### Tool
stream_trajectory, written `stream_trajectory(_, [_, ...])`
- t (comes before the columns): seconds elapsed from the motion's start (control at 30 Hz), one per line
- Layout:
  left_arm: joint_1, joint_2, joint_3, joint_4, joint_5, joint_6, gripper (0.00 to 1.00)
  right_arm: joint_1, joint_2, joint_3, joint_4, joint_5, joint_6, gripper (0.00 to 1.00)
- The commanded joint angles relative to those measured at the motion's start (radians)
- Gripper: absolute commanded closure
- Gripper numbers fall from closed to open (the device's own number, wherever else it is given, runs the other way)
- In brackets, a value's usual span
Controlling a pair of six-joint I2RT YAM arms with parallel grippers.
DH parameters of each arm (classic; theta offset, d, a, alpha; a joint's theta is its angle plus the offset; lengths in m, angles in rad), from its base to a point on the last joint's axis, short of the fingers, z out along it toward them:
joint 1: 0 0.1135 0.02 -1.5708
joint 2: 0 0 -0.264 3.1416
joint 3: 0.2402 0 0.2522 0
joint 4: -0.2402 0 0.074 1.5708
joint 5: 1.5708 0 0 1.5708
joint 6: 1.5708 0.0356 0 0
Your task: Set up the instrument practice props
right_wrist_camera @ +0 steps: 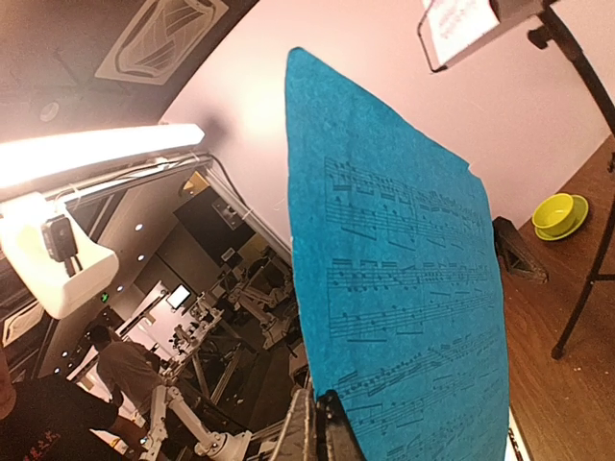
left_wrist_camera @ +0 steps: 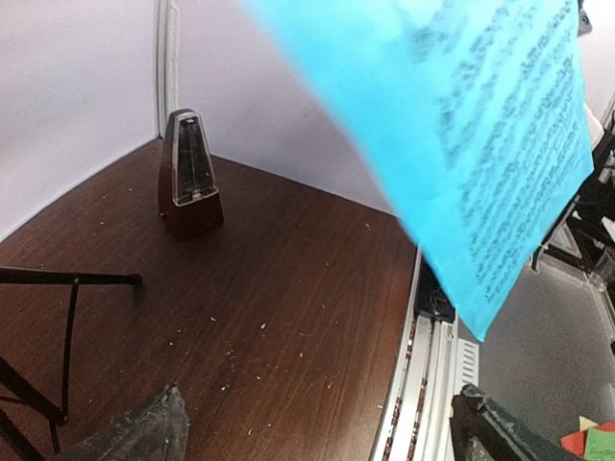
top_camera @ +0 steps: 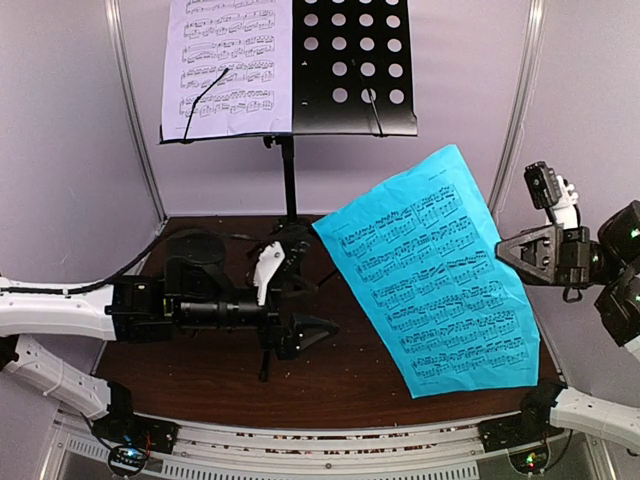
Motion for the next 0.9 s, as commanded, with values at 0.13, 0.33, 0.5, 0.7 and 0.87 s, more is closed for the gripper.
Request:
stream_trajectory(0.13, [0.006,-0.186,-0.153,0.257,-0.2,-0.153,0.02,0.053,0.029,0.122,0.129,0.039,0.065,1.0])
stream_trajectory(0.33, [-0.011,-0.188,-0.034,0.063,-0.221,-0.124,0.02,0.073,0.08,0.213,0.189,0.048,0.094,1.0])
stream_trajectory(0.5, [-0.044,-0.174,0.024,0.072,-0.208,-0.112,0.02,0.083,0.122,0.279,0.226,0.062,0.101,1.0])
stream_trajectory(0.7, [-0.047,-0.12,0.184,0.026,-0.064,-0.086,0.02,0.088,0.172,0.34,0.276,0.091,0.102,1.0])
stream_trajectory(0.87, [-0.054,-0.083,0.284,0.034,-0.017,-0.081,0.02,0.095,0.221,0.375,0.338,0.114,0.123,1.0])
